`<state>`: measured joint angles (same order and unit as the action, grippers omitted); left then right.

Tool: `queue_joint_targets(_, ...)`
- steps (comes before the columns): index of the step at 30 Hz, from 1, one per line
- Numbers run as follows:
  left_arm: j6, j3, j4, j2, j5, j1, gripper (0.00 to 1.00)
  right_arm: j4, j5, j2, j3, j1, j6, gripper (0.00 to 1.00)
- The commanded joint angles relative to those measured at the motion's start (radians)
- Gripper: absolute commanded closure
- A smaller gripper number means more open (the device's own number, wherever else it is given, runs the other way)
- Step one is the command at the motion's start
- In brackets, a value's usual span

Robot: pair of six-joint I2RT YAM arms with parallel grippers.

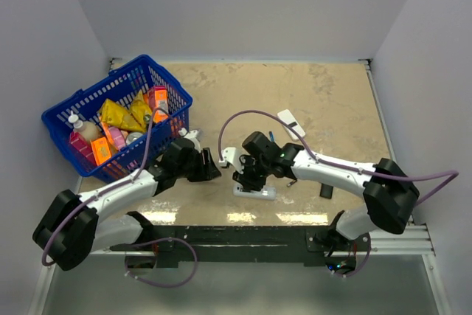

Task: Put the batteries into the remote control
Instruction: Load the battery cover into the remote control.

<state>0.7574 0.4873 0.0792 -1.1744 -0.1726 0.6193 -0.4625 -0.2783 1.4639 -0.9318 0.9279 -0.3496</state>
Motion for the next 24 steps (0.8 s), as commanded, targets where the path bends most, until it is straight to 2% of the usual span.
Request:
queue_joint_targets(1, -0.026, 0.02, 0.062, 0.055, 0.102, -0.007, 0.43, 0.053, 0.021, 0.012, -0.004, 0.014, -0.023, 1.0)
queue_joint_targets(7, -0.021, 0.017, 0.109, 0.085, 0.163, -0.007, 0.42, 0.048, 0.057, 0.021, -0.01, 0.045, -0.032, 1.0)
queue_joint_targets(24, -0.032, 0.023, 0.111, 0.087, 0.17, -0.007, 0.42, 0.022, 0.148, 0.029, -0.016, 0.091, -0.068, 1.0)
